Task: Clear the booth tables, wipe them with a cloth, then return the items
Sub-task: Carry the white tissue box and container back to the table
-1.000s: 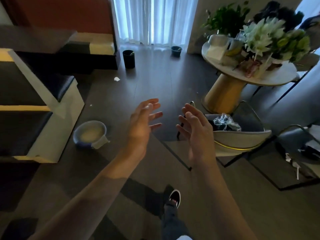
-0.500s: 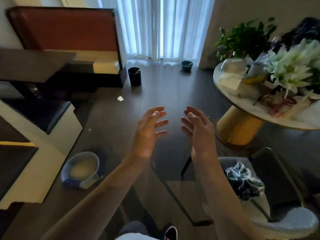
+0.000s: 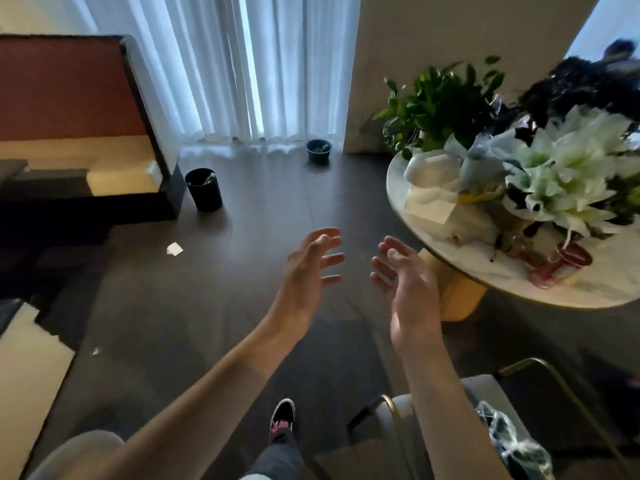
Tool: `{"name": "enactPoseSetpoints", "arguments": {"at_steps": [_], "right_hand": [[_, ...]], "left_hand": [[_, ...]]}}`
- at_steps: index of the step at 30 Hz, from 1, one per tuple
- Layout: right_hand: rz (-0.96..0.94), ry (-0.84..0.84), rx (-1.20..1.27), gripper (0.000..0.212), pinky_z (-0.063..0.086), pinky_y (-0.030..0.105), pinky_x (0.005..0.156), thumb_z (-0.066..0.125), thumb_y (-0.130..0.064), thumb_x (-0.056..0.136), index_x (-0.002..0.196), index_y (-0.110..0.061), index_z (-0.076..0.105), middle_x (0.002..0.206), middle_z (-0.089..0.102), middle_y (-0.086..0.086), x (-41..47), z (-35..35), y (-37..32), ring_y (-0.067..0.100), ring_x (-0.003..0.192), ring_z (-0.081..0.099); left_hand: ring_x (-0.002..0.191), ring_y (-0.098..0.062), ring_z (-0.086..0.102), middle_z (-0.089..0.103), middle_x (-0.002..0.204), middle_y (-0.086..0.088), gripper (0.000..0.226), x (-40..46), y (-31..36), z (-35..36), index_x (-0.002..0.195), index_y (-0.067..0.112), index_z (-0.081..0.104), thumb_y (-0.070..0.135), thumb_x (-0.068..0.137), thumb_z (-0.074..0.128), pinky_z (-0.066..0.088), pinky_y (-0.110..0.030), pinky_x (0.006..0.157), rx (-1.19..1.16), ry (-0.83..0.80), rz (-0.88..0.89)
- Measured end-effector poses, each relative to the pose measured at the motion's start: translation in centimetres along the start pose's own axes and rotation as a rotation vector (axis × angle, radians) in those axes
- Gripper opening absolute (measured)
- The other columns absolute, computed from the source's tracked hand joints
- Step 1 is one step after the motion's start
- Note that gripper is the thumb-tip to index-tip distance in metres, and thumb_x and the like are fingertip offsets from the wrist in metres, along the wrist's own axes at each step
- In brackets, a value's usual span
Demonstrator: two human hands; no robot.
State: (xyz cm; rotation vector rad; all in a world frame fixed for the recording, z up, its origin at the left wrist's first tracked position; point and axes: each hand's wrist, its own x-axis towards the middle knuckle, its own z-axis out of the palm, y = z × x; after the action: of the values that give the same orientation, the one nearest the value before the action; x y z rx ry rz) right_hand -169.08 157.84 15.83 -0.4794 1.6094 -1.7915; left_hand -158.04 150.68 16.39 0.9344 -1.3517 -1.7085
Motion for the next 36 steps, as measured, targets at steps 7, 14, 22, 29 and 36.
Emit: {"name": "enactPoseSetpoints", "arguments": {"at_steps": [7,14,22,29,36], "right_hand": [[-0.031,0.189,0.084,0.018,0.052,0.04,0.1,0.053,-0.019,0.102,0.107,-0.029,0.068,0.119,0.068,0.001,12.9,7.0,-1.8,0.021,0.113,0.065],[0.019,0.394,0.122,0.016,0.053,0.04,0.097,0.054,-0.015,0.101,0.103,-0.023,0.068,0.112,0.07,0.006,22.5,7.4,-1.8,0.026,0.111,0.066],[0.053,0.507,0.166,0.022,0.054,0.028,0.081,0.054,-0.02,0.101,0.117,-0.015,0.068,0.114,0.069,0.005,35.7,4.5,-0.2,0.02,0.106,0.066],[0.143,0.585,0.151,0.025,0.054,0.033,0.087,0.054,-0.028,0.102,0.124,-0.019,0.062,0.119,0.066,0.003,49.2,0.2,0.3,0.019,0.109,0.064],[0.338,0.57,0.132,0.019,0.045,0.039,0.096,0.063,-0.041,0.095,0.106,-0.026,0.059,0.107,0.06,0.001,58.6,-2.8,3.7,0.011,0.091,0.056]], "left_hand": [[0.104,-0.014,0.066,0.067,0.12,0.004,0.026,16.6,3.1,-0.4,0.113,0.028,0.063,0.026,0.108,0.038,0.055,-0.027,0.078,0.076,-0.158,-0.036],[0.102,-0.013,0.065,0.065,0.121,0.002,0.025,28.8,2.2,3.3,0.111,0.026,0.063,0.023,0.107,0.039,0.057,-0.025,0.072,0.084,-0.3,-0.125],[0.107,-0.02,0.064,0.066,0.123,-0.007,0.033,41.7,-1.1,9.7,0.125,0.014,0.062,0.027,0.108,0.037,0.052,-0.039,0.088,0.174,-0.437,-0.164],[0.111,-0.02,0.061,0.065,0.114,0.006,0.038,54.3,-3.7,17.0,0.11,0.03,0.063,0.052,0.084,0.046,0.047,-0.035,0.086,0.257,-0.482,-0.268],[0.125,-0.018,0.048,0.05,0.145,0.001,0.074,62.5,-8.5,21.4,0.143,0.018,0.05,0.067,0.088,0.046,0.035,-0.041,0.101,0.293,-0.513,-0.454]]}}
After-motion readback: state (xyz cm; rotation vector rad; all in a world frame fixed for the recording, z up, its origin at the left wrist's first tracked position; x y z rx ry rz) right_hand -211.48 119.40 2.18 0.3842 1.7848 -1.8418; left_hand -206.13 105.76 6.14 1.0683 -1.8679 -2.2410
